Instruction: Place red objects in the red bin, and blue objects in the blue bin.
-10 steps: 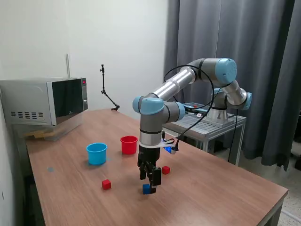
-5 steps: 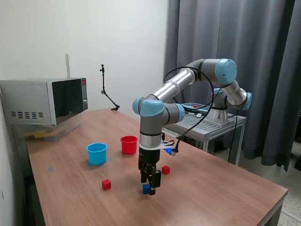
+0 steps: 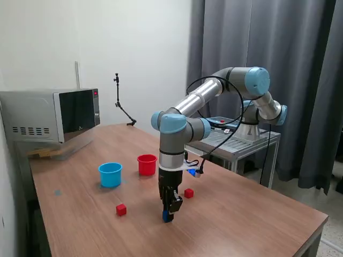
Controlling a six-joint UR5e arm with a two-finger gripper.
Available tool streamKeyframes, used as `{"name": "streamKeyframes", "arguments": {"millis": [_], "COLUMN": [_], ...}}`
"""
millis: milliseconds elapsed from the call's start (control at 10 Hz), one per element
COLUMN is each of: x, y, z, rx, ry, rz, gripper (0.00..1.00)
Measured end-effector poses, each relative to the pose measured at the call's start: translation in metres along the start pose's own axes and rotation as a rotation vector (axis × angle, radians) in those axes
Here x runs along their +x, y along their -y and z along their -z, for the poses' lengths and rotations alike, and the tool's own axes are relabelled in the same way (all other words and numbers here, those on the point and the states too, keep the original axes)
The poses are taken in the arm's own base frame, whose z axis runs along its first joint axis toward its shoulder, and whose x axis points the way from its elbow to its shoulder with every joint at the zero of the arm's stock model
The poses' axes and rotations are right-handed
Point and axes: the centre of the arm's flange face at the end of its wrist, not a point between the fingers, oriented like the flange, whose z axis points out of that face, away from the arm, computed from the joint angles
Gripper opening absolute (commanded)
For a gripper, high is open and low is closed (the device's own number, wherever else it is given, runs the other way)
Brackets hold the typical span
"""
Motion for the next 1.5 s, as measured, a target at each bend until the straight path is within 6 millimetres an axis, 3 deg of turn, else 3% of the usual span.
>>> {"name": "streamKeyframes", "arguments": {"millis": [300, 500, 700, 900, 1500], "x": [0.0, -0.003, -0.018, -0.055, -0.193], "y": [-0.001, -0.001, -0.006, -0.026, -0.08], "z": [0.006, 0.027, 0.059, 0.082, 0.092], "rx": [-0.007, -0.022, -0.035, -0.048, -0.048], "ry": [0.0, -0.003, -0.004, -0.002, 0.026], "rz": [0.002, 0.005, 0.009, -0.002, -0.127], "gripper": [0.0, 0.0, 0.0, 0.0, 0.0]}}
